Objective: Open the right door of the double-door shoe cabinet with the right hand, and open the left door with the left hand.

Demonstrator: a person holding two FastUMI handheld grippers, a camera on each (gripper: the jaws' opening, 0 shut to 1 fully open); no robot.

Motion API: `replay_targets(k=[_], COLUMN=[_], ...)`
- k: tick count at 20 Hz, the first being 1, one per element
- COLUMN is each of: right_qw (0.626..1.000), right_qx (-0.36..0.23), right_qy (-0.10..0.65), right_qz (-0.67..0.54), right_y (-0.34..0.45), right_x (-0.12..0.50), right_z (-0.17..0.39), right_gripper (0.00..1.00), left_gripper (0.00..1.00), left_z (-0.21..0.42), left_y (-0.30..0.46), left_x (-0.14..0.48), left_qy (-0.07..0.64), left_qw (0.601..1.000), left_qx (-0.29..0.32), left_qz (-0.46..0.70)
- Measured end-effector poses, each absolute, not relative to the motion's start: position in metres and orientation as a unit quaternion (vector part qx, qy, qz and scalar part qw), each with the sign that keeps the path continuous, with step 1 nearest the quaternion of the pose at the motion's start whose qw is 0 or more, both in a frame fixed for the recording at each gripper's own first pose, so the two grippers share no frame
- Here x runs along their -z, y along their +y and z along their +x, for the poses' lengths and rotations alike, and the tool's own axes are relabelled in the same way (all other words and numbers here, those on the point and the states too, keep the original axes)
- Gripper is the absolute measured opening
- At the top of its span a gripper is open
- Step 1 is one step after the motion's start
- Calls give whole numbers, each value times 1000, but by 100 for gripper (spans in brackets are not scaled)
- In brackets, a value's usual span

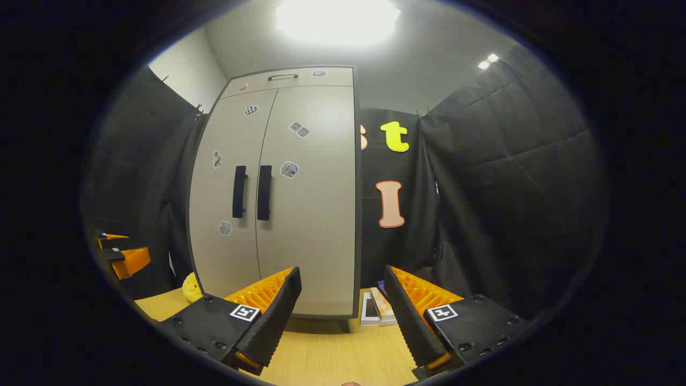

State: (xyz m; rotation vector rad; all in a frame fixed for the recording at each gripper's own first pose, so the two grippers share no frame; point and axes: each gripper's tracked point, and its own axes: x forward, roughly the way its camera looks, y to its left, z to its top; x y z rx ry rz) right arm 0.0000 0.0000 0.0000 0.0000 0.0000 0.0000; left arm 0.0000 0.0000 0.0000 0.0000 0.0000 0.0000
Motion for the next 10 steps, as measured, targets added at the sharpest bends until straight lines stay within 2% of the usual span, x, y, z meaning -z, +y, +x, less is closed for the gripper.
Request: replay_targets(k=[10], right_qw=[1000], right_qx=[-9], right_qy=[0], right_qz=[2], right_y=[6], right_x=[8], right_z=[8], right_gripper=[98], left_gripper=[85], left_z=[5], left_y=[3], left_x=[-3], left_qy=[-4], left_qw=[1000], left_qx=[0], left_qz=[5])
